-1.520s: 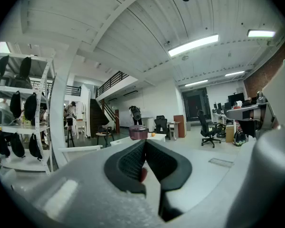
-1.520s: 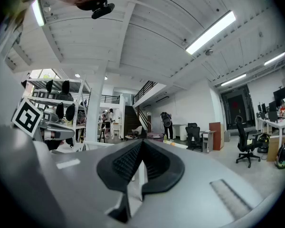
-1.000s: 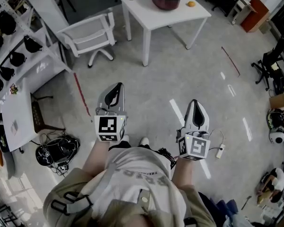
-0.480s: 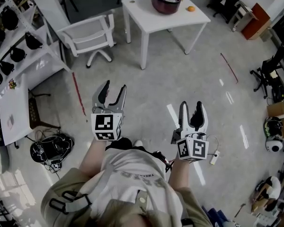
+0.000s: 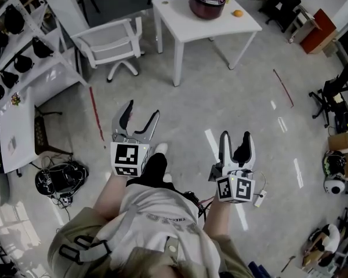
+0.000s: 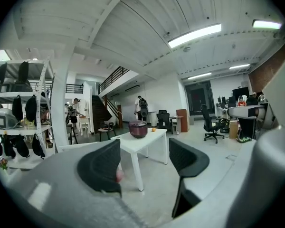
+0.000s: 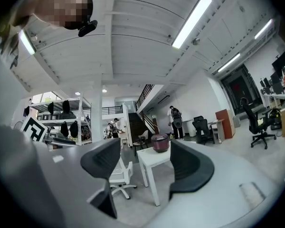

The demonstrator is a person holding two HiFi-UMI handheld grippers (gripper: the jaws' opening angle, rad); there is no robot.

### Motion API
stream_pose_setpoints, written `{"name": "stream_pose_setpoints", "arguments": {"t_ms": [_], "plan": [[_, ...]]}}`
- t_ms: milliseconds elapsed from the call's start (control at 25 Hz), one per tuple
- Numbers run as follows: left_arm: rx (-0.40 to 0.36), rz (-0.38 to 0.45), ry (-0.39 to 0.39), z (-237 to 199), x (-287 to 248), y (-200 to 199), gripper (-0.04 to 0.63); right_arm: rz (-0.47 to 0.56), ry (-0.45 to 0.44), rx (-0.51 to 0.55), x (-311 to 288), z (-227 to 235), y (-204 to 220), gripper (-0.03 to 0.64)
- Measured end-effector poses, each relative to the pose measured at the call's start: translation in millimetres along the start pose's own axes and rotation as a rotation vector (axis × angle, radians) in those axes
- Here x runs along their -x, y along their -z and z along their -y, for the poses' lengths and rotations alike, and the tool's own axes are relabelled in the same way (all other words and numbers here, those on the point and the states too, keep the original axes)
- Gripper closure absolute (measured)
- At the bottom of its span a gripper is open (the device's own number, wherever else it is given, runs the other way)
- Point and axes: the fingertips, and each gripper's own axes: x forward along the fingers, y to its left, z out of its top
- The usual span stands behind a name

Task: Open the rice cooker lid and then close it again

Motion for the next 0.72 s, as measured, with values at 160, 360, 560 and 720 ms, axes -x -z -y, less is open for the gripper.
{"name": "stream_pose_setpoints", "arguments": {"t_ms": [160, 360, 560, 720], "plan": [[-0.005, -0.019, 0.013, 2, -20, 7, 0.264, -0.010, 0.017, -0.010, -8, 14, 7, 0.314], [-0.021, -0.025, 0.011, -8, -54, 7, 0.264, -0.032, 0.027, -0.010, -32, 28, 14, 0.313], [-0.043, -0.035, 0.028, -18, -91, 4, 0.264, -0.070, 0.042, -0.027, -64, 40, 26, 0.310], [-0.050, -0.039, 0.046, -27, -126, -1, 0.265, -0.088, 0.061, -0.047, -93, 48, 29, 0.310]]}}
